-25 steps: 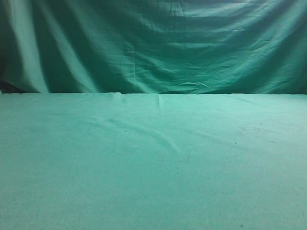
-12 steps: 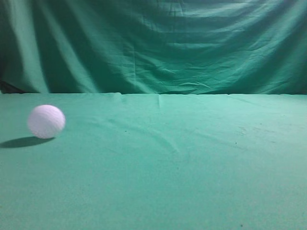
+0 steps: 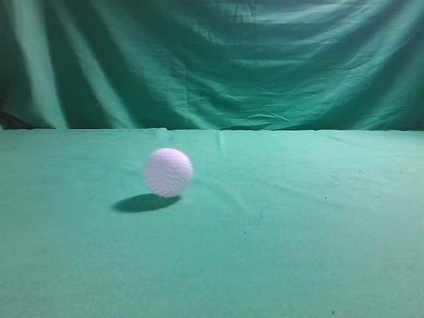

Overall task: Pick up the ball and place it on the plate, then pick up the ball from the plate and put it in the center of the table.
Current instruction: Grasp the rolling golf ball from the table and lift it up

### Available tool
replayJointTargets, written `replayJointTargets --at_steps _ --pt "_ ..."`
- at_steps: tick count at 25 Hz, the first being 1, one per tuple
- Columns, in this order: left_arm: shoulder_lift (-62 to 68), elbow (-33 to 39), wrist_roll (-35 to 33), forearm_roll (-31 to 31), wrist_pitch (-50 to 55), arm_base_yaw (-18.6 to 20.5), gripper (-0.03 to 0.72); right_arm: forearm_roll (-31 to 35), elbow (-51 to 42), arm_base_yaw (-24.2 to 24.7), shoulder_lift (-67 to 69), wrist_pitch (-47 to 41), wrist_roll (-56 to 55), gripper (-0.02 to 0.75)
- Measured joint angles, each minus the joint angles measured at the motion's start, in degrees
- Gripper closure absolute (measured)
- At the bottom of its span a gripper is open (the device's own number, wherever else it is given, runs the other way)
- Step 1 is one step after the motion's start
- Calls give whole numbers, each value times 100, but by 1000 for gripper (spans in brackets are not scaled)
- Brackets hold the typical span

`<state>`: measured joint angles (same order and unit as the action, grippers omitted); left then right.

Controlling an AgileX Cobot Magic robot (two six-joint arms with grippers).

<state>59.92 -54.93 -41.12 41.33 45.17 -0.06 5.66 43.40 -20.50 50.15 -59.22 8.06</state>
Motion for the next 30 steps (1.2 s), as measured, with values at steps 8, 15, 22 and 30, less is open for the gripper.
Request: replayJointTargets --at_steps 8,15,22,30 --pt "-1665 1516 -156 -254 -490 -397 688 -11 58 -779 888 334 35 690" --pt "-2618 2100 -115 -1035 -515 -397 688 -285 314 -1638 2092 922 -146 690" --pt "-2838 2486 -110 -1536 -702 -397 688 -218 874 -1661 3297 1230 -233 319" --pt "-2838 2695 -87 -1536 -926 -397 688 -170 1539 -1661 4366 1332 -479 156"
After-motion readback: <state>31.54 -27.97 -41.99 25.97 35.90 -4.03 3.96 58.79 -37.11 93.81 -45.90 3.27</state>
